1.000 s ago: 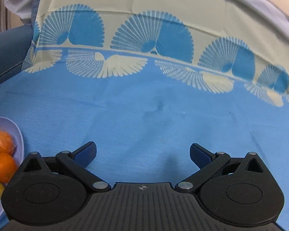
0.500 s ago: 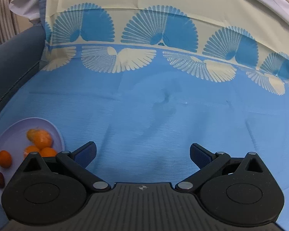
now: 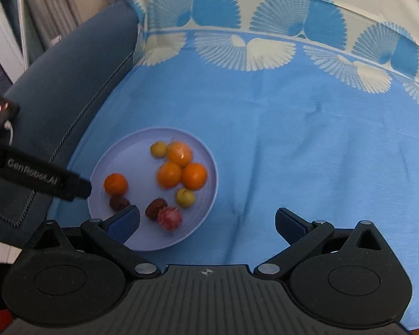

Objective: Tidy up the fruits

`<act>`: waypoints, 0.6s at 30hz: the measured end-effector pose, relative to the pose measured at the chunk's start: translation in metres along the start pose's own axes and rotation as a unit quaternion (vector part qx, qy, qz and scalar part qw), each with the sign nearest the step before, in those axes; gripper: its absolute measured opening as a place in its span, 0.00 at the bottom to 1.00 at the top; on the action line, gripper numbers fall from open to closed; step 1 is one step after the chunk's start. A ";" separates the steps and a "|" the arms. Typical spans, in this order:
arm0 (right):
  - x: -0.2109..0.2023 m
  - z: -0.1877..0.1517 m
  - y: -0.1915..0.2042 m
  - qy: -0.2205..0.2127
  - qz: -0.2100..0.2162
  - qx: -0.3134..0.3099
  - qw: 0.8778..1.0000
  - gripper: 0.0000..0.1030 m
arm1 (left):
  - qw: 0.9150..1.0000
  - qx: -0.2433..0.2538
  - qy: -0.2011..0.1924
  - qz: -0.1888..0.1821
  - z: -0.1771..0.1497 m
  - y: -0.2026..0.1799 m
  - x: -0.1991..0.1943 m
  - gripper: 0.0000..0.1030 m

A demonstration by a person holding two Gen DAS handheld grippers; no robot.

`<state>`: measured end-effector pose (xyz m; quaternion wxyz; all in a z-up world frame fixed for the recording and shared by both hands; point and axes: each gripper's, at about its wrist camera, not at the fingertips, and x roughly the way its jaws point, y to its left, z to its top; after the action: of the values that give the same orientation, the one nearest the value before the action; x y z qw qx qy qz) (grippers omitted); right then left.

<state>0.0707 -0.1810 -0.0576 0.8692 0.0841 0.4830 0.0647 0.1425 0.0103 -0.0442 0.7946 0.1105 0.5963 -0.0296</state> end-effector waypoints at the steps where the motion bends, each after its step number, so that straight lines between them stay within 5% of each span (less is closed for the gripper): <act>1: 0.002 -0.001 0.004 0.004 -0.004 -0.008 1.000 0.99 | 1.000 -0.005 -0.005 0.003 -0.003 0.002 0.001 1.00; 18: -0.041 -0.057 0.032 -0.088 -0.017 -0.043 0.995 0.99 | 0.993 -0.020 -0.115 0.014 -0.089 0.002 -0.024 1.00</act>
<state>-0.0001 -0.1532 -0.0469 0.9120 0.0441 0.4030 0.0629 0.0524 0.0290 -0.0450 0.8601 0.0993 0.5000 -0.0189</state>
